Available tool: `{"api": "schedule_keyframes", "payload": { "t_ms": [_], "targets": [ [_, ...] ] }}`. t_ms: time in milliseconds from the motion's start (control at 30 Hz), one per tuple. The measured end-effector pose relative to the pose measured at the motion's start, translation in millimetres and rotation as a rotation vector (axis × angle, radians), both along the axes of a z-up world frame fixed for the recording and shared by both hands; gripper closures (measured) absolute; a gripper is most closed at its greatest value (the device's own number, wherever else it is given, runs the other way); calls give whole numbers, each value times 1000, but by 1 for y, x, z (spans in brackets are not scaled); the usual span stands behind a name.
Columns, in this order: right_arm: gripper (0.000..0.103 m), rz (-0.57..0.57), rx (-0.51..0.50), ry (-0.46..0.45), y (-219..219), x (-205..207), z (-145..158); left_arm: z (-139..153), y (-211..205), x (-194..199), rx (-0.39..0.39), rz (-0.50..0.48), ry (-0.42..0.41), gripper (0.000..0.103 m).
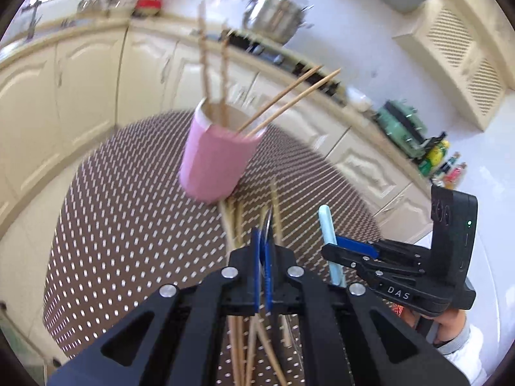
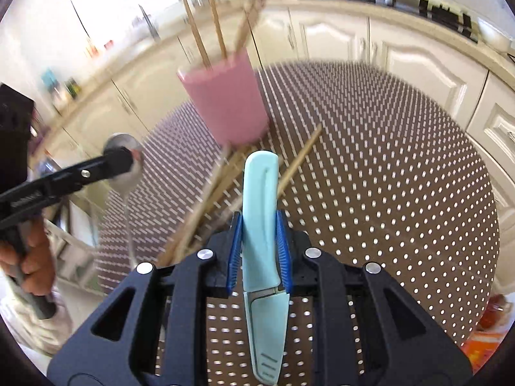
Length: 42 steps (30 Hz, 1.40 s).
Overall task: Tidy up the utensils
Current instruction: 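Lift the chopsticks with the left tool while the right tool carries the knife into the pink cup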
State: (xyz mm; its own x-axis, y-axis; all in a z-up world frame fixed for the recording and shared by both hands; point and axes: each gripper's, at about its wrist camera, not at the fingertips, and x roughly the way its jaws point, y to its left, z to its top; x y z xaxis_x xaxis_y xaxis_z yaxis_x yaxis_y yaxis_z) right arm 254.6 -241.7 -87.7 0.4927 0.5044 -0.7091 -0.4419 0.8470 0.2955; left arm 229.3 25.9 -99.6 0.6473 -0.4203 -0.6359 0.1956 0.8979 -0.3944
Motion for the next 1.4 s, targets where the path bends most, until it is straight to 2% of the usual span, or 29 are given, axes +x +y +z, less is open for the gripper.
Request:
{"api": "schedule_keyframes", "payload": {
  "t_ms": [167, 367, 633, 767, 967, 1067, 1400],
  "targets": [
    [82, -14, 109, -111, -14, -15, 36, 32, -7, -11, -11, -37, -102, 101],
    [82, -11, 171, -225, -14, -7, 78, 74, -12, -9, 69, 18, -258, 100],
    [82, -29, 182, -377, 15, 12, 120, 116, -11, 11, 188, 158, -468, 100],
    [82, -44, 207, -447, 25, 25, 134, 128, -6, 19, 197, 228, -548, 100],
    [82, -80, 243, -505, 35, 48, 142, 138, -4, 36, 227, 317, -685, 100],
    [82, -96, 261, -511, 40, 56, 138, 134, -1, 49, 250, 338, -698, 100],
    [82, -113, 279, -503, 51, 72, 110, 87, -8, 83, 353, 322, -595, 100]
  ]
}}
